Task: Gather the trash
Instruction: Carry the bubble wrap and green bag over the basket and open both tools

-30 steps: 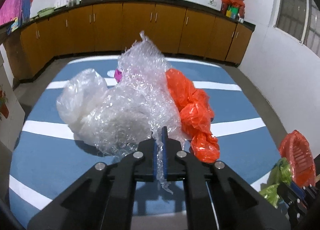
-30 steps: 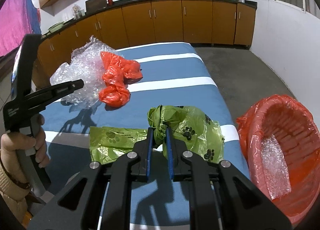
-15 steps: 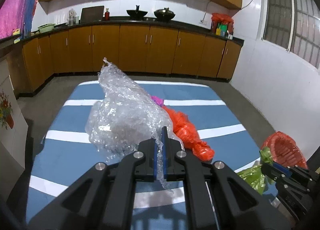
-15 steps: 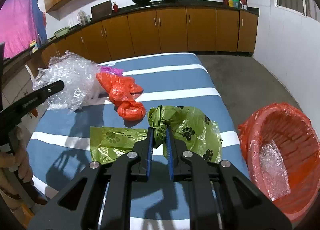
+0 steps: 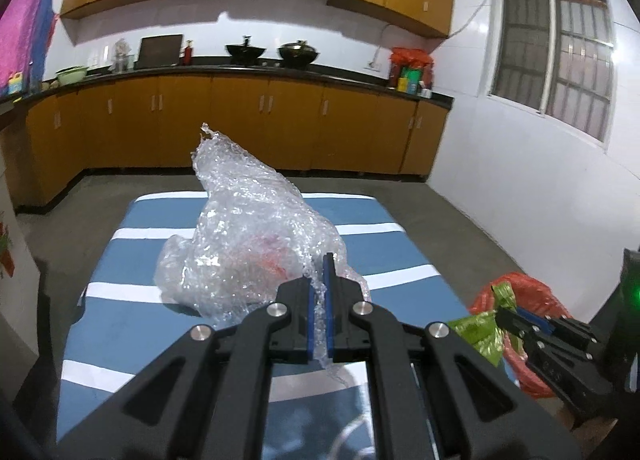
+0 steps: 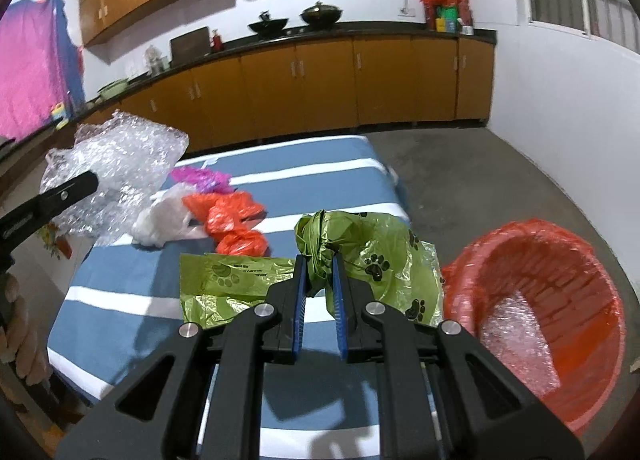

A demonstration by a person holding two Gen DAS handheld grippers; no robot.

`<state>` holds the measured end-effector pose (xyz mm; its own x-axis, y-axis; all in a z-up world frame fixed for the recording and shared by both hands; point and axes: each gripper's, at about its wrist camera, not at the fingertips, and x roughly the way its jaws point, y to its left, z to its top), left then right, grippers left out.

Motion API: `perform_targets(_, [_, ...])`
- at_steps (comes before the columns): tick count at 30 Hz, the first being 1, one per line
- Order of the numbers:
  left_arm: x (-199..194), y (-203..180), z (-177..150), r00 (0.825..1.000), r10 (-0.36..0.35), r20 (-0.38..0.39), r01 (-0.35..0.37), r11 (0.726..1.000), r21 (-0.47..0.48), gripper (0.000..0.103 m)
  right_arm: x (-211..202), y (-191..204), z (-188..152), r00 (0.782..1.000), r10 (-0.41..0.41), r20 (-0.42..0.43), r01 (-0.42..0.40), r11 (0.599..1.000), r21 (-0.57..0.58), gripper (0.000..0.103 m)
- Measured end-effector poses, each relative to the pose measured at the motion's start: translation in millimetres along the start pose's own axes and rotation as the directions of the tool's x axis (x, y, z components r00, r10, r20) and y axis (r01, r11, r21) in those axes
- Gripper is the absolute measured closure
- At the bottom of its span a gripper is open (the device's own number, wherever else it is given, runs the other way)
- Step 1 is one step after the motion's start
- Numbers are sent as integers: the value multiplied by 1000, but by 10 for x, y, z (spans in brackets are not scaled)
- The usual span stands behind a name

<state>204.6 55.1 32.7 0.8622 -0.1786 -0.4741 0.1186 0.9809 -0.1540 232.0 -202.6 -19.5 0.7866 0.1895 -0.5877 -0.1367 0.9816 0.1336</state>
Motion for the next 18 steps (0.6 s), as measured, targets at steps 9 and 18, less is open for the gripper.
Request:
perform_targets(9, [-79, -504, -23, 994, -109, -4, 109, 992, 64, 98, -298, -460, -1, 992, -118, 55, 113, 991, 74, 90])
perform_targets(18, [-25, -1026, -90, 976, -214, -33, 216, 969, 121, 98, -602, -924, -56, 964, -251, 90, 236, 960, 148, 90])
